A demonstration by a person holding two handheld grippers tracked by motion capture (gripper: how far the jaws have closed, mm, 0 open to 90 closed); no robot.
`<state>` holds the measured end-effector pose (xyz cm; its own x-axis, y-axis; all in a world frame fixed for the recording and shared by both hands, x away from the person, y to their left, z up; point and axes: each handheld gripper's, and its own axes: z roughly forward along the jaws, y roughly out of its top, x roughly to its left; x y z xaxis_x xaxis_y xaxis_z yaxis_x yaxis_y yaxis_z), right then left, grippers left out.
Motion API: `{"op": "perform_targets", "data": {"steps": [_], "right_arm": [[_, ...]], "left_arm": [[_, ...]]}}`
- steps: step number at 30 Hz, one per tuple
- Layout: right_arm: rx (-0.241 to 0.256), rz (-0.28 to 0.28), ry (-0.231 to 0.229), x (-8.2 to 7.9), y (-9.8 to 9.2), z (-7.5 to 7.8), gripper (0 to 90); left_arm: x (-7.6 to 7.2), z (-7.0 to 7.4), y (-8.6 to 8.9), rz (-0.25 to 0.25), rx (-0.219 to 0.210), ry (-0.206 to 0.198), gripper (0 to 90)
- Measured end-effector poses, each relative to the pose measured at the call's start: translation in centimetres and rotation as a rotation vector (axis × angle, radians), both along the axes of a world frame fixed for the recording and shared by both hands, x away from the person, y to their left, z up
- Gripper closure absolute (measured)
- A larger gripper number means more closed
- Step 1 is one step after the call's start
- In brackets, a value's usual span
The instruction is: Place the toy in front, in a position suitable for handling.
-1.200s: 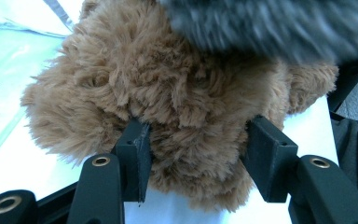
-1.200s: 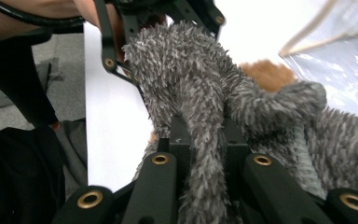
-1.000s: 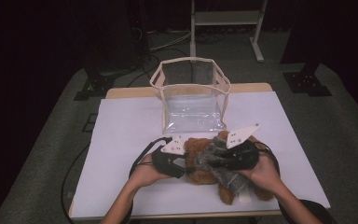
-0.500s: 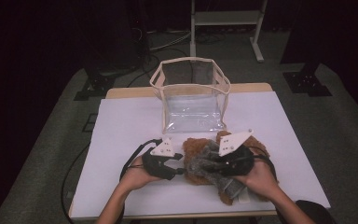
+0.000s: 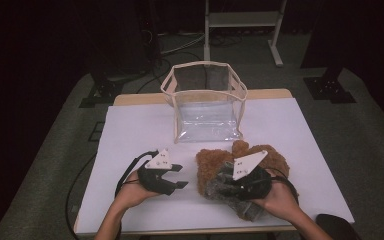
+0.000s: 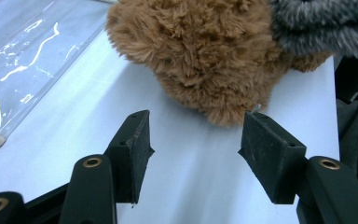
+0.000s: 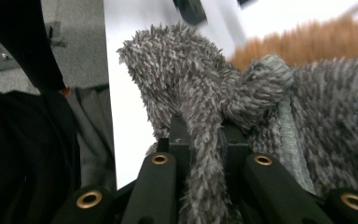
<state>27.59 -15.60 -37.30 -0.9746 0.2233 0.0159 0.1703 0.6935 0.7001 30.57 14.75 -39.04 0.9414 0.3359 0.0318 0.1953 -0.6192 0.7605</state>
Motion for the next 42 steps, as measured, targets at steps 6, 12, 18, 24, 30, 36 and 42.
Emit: {"op": "perform_targets", "data": {"steps": [6, 12, 18, 24, 30, 36, 42], "right_arm": [[0.003, 0.014, -0.022, -0.2, 1.0, 0.8, 78.7], [-0.012, 0.051, -0.031, 1.4, 4.9, 1.2, 78.7], [-0.020, 0.052, -0.017, 1.7, 4.2, 0.8, 78.7], [-0.040, 0.005, 0.007, 0.5, 0.9, 0.3, 78.7], [0.010, 0.002, -0.014, 1.1, 1.1, 1.9, 78.7], [0.031, -0.006, -0.030, 4.7, 2.7, 4.1, 78.6], [0.015, -0.041, 0.029, 6.3, 0.7, 3.6, 78.5]], "left_arm": [[-0.3, 0.1, -0.2, -0.019, 0.006, 0.004, 40.1], [-0.5, -0.1, 0.2, -0.022, -0.005, 0.007, 37.8], [-0.6, -0.2, 1.1, -0.006, -0.003, 0.008, 36.7], [-0.9, -0.1, 1.0, -0.004, -0.006, 0.006, 36.1], [-0.9, 0.1, 0.3, -0.019, 0.002, 0.005, 34.6], [-0.6, 0.3, 0.1, -0.024, -0.004, 0.010, 33.7], [-0.6, 0.4, 0.2, -0.022, -0.008, 0.006, 33.4]]}}
